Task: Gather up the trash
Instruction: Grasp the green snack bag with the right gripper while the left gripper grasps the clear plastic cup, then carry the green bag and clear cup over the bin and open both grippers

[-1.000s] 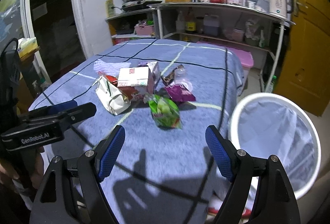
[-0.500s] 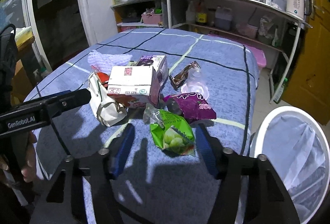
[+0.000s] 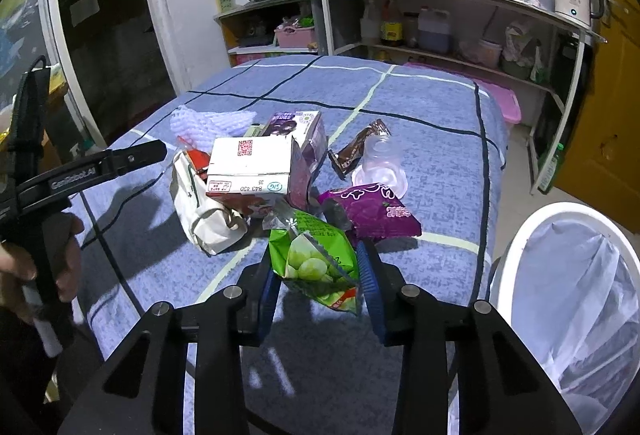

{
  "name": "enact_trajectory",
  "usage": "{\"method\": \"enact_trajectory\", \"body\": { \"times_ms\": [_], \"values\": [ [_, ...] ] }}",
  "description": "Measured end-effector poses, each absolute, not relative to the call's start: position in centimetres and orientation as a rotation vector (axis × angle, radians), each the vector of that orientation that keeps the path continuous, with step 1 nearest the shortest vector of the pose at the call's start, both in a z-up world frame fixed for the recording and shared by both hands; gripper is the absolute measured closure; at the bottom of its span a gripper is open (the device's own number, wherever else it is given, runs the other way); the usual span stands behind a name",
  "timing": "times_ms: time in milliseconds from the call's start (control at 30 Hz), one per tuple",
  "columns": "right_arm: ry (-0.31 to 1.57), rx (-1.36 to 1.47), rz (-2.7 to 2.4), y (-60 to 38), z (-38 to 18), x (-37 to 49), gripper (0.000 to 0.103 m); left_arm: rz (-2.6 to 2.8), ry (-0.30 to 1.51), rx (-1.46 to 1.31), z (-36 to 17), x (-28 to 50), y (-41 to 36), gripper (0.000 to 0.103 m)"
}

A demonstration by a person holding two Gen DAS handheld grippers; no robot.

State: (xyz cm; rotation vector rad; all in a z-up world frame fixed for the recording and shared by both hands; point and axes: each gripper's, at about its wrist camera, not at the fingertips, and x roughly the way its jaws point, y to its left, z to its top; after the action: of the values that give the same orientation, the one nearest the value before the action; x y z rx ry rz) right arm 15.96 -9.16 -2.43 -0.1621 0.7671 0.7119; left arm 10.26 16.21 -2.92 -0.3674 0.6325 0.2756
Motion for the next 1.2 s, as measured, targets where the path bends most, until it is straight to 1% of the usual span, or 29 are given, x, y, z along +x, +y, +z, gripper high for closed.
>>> {"method": "enact_trajectory", "body": {
  "times_ms": [100, 200, 267, 300, 400, 467, 567, 867, 1200],
  "values": [
    [0.773, -0.156, 0.710, -9.0, -2.4, 16.1, 0.064, 0.276, 0.642, -0.346, -3.2, 10.8, 16.8, 0.025],
    [0.779, -0.149, 0.708, -9.1, -2.5, 16.1, 0.065, 0.261, 0.673, -0.333, -3.8, 11.7, 17.1, 0.031],
    [0.783, -0.147, 0.707, -9.1, -2.5, 16.2, 0.065, 0.249, 0.700, -0.334, -4.4, 12.3, 17.3, 0.038],
    [0.785, -0.145, 0.707, -9.1, -2.5, 16.3, 0.065, 0.247, 0.715, -0.334, -4.6, 12.5, 17.3, 0.039],
    [0.789, -0.140, 0.702, -9.2, -2.5, 16.4, 0.065, 0.240, 0.739, -0.332, -5.1, 13.0, 17.3, 0.050],
    [0.788, -0.139, 0.699, -9.2, -2.5, 16.5, 0.065, 0.232, 0.749, -0.320, -5.2, 13.2, 17.0, 0.064],
    [0.785, -0.135, 0.700, -9.3, -2.5, 16.3, 0.065, 0.226, 0.755, -0.307, -5.2, 12.9, 16.6, 0.074],
    [0.757, -0.114, 0.708, -10.3, -1.7, 14.8, 0.066, 0.241, 0.713, -0.309, -3.8, 10.5, 15.9, 0.074],
    [0.716, -0.068, 0.675, -13.5, 0.0, 12.6, 0.066, 0.207, 0.648, -0.292, -0.6, 7.7, 12.9, 0.074]
  ]
}}
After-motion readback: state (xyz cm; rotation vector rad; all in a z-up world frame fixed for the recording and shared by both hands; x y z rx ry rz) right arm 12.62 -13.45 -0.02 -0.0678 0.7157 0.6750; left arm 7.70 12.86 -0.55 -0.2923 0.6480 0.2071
